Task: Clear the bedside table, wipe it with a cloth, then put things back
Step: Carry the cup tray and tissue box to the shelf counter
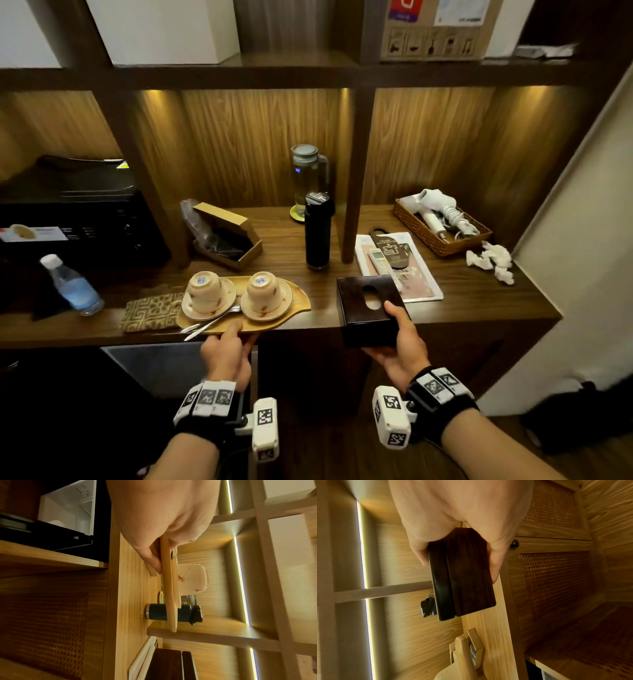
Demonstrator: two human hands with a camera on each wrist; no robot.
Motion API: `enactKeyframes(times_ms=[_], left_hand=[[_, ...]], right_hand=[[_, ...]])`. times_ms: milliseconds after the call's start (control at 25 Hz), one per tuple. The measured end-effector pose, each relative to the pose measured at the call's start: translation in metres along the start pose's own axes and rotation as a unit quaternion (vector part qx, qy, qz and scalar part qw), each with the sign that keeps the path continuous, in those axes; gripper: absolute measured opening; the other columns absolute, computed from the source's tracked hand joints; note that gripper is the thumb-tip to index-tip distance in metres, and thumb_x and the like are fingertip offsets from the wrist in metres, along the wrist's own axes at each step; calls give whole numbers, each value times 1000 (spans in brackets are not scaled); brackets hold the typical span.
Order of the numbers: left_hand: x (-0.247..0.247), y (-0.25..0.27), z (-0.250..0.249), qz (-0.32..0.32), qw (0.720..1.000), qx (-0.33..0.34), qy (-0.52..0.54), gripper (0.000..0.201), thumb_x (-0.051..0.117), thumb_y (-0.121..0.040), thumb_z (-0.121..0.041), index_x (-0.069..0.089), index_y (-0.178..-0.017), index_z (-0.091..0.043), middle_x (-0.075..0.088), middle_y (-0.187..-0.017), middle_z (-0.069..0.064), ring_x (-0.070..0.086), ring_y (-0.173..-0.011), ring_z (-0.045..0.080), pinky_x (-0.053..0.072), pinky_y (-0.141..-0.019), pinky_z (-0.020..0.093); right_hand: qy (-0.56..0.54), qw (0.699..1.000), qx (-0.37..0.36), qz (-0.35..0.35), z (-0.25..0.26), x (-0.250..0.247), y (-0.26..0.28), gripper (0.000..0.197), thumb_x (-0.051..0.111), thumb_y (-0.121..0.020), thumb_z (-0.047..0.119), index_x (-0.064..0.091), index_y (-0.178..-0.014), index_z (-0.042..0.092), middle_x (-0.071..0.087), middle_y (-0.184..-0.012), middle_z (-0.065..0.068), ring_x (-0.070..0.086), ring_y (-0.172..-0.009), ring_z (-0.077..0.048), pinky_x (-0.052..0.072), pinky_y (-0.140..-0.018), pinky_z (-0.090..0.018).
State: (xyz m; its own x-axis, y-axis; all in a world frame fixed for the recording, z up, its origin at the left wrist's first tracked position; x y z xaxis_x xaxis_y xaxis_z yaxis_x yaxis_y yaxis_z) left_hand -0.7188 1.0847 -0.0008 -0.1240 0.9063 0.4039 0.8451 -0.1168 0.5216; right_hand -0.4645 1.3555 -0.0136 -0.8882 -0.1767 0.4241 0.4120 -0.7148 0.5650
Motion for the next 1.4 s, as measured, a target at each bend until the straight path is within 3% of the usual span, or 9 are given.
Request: enactKeyframes(times_ms=[80,160,280,400,760,1040,1160,1280,1400], left_hand=[[17,-20,7,-12,1000,-2,-4,23,67,-94,6,65,-115,-3,69,-127,22,68,-115,35,63,-67,40],[24,-39,13,-36,999,7,0,35,68,-93,6,63,-127,1,69,-129,23,68,-117,37,63,-63,40],[37,-65,22,-69,998,6,3,42,69,-92,5,60,-133,-2,68,-132,23,68,-117,35,59,-74,44],[45,-89,32,-77,997,9,0,42,67,-93,6,60,-134,-2,67,-135,23,66,-115,33,56,-90,50],[38,-125,56,-96,995,-27,-12,32,64,-95,9,60,-126,1,66,-126,25,63,-124,40,55,-95,51],[29,-130,61,-107,994,-25,-25,37,66,-95,9,58,-131,6,65,-131,28,63,-122,40,55,-96,53],[26,-128,63,-110,993,-27,-33,38,66,-94,9,58,-131,8,65,-130,28,64,-120,40,55,-97,54],[26,-127,63,-112,993,-27,-38,39,67,-93,10,57,-131,9,63,-125,26,64,-115,39,55,-94,51],[25,-131,62,-118,991,-34,-45,40,67,-92,10,57,-131,9,64,-126,27,64,-115,40,56,-92,50]], right_hand=[[13,1000,16,-10,-1,13,-31,68,94,-70,40,72,-126,9,79,-121,-20,73,-115,-39,65,-85,-60],[33,999,30,-5,-4,26,-57,85,100,-53,47,75,-126,12,80,-121,-17,73,-116,-37,66,-79,-55],[47,997,54,-8,-11,37,-98,87,98,-47,49,77,-123,12,82,-115,-16,76,-110,-35,65,-73,-47],[48,996,73,-32,-17,37,-128,97,102,-38,49,77,-123,12,83,-114,-16,77,-110,-36,66,-77,-52],[18,994,89,-65,-28,52,-152,67,96,-67,34,71,-123,6,78,-120,-22,75,-110,-39,66,-76,-54],[-6,990,112,-85,-37,56,-157,93,98,-51,40,67,-134,10,76,-125,-21,74,-110,-37,66,-65,-49],[-21,989,111,-92,-41,56,-160,103,101,-40,44,68,-132,14,75,-127,-15,74,-110,-32,65,-78,-51],[-29,989,97,-110,-31,61,-142,64,92,-74,39,66,-125,11,70,-120,-12,67,-93,-25,58,-101,-53],[-30,987,99,-125,-35,54,-144,66,88,-85,32,60,-139,7,62,-125,-11,61,-87,-23,52,-112,-53]])
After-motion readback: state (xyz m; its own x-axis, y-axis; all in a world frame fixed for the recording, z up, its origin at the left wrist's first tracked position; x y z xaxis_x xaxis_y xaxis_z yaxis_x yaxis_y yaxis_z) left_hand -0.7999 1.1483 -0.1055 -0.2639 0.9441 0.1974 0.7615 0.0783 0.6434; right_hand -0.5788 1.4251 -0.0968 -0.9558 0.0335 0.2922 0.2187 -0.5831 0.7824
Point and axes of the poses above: each hand's wrist, its own y-axis away from the middle knuckle, its own x-axis out of the palm, z = x × y, the point moved 10 cm from there along -y, towards the middle knuckle
